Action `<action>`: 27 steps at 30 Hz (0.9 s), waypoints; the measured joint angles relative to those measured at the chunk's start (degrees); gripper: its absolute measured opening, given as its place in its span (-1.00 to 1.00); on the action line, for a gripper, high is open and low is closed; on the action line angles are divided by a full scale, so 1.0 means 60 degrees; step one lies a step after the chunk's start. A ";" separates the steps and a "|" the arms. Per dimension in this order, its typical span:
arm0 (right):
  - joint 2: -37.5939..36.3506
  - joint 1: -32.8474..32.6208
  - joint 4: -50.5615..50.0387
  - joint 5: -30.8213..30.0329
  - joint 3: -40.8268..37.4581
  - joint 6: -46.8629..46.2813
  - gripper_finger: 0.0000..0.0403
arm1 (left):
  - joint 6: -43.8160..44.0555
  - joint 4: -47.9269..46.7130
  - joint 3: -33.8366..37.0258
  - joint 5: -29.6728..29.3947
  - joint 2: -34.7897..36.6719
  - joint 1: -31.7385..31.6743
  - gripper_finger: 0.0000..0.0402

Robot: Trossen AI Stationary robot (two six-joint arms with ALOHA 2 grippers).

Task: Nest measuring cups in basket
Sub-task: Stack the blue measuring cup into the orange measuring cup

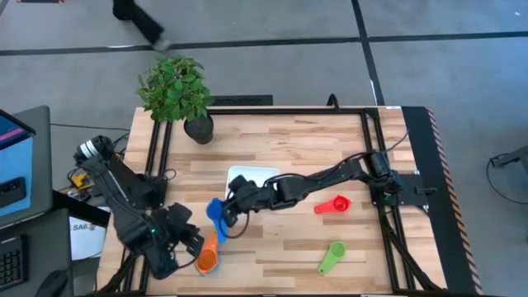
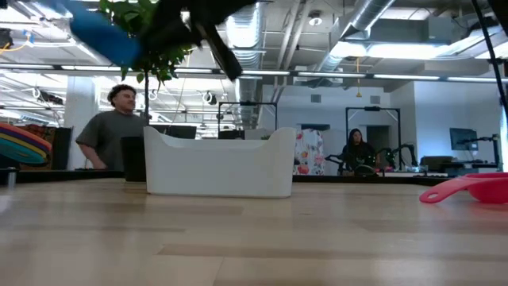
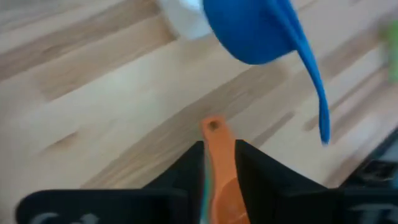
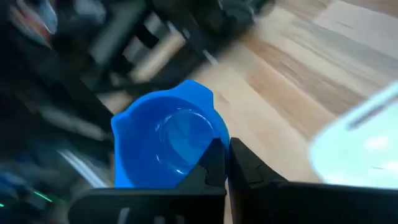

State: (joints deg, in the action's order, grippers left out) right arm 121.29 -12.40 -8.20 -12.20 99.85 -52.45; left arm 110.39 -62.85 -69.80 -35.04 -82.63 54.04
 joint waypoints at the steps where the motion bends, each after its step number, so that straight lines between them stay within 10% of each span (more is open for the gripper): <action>1: -0.0084 0.0030 0.0058 -0.0006 0.0001 -0.0337 -0.96 | 0.0093 0.0121 0.0000 -0.0458 0.0000 0.0141 -0.57; 10: -0.0156 0.0155 0.0505 -0.0559 -0.0018 -0.1765 -0.95 | -0.1133 0.1335 0.0000 -0.2097 0.0004 0.0292 -0.28; 27: -0.0156 0.0385 0.0780 -0.1659 -0.0022 -0.3090 -0.94 | -0.0407 0.0826 -0.0033 -0.2118 0.0022 0.0192 -0.20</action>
State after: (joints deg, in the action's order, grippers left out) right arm 120.36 -10.09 -3.52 -22.16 99.72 -70.99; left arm 107.95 -57.90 -70.00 -47.74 -82.50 55.19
